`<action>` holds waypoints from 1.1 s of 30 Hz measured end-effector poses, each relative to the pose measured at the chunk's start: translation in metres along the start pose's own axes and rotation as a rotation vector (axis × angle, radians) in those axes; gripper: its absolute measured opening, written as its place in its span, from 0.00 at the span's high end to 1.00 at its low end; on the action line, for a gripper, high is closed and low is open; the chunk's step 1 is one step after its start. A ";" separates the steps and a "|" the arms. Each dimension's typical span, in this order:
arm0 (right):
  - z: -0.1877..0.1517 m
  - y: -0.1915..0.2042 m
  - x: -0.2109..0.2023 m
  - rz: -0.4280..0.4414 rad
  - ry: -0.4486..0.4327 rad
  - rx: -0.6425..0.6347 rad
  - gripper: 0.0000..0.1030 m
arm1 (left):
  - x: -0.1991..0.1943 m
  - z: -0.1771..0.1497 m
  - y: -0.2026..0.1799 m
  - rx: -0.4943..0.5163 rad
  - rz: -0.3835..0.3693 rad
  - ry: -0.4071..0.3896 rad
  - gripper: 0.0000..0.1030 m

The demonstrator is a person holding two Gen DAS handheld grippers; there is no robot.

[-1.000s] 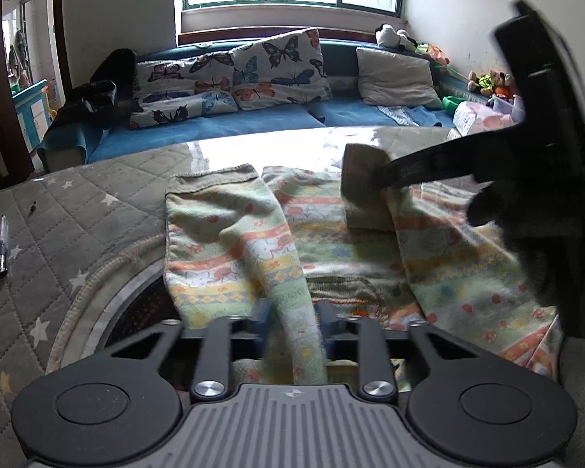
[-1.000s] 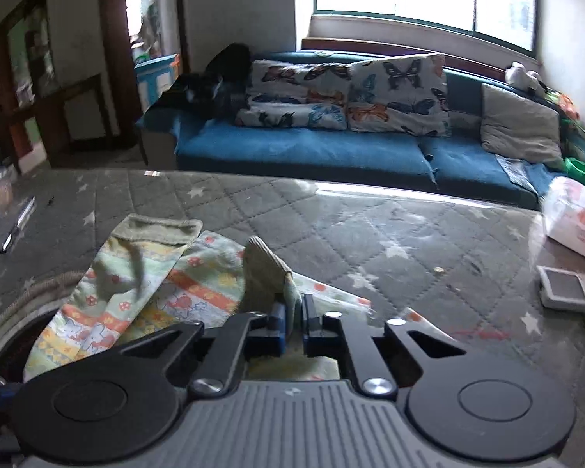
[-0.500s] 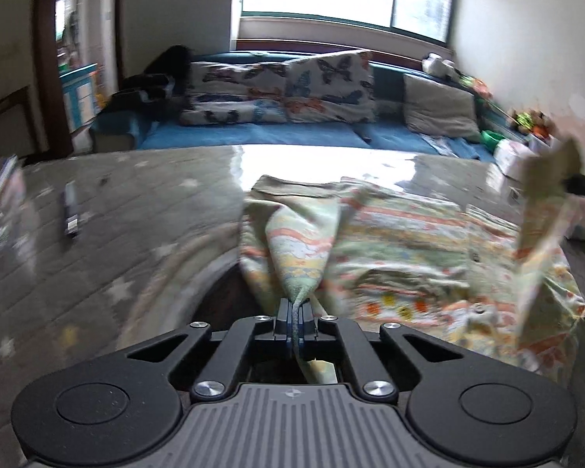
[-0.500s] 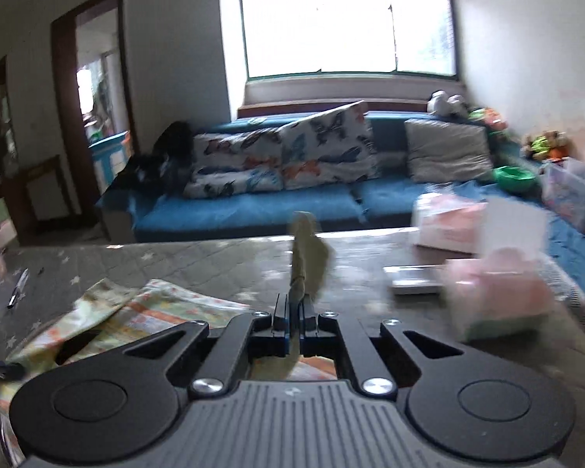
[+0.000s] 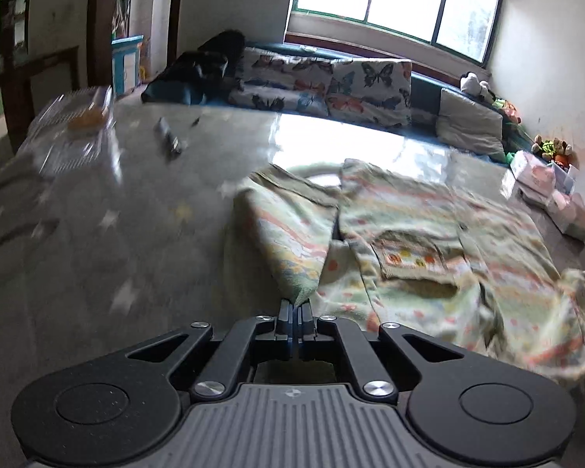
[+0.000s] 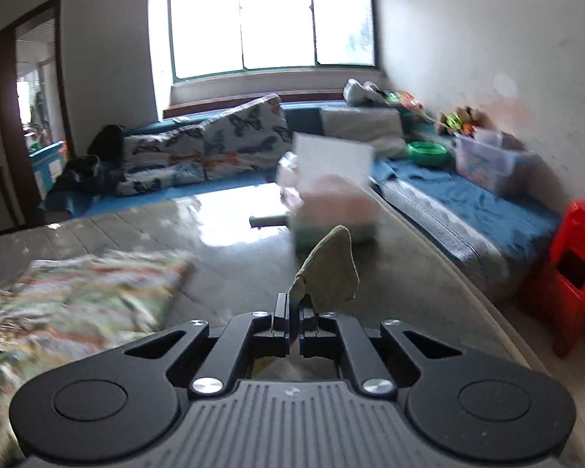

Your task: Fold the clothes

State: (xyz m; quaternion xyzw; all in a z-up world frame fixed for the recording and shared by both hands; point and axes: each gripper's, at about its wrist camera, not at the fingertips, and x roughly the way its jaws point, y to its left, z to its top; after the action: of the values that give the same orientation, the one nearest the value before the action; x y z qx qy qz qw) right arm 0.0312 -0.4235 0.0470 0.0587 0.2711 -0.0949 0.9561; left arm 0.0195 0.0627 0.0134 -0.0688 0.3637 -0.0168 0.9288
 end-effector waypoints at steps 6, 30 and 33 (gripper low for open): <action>-0.034 -0.033 0.001 -0.053 0.093 0.057 0.96 | -0.018 -0.023 0.005 -0.012 -0.017 0.056 0.97; -0.042 -0.016 0.049 -0.054 0.157 0.004 0.62 | -0.034 0.005 -0.006 0.079 0.023 -0.067 0.54; -0.040 -0.018 0.051 -0.051 0.153 0.023 0.59 | -0.016 0.019 -0.018 0.123 0.027 -0.080 0.54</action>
State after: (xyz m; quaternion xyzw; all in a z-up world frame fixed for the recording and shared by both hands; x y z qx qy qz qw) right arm 0.0493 -0.4423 -0.0150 0.0697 0.3435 -0.1175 0.9292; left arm 0.0212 0.0478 0.0403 -0.0071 0.3255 -0.0238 0.9452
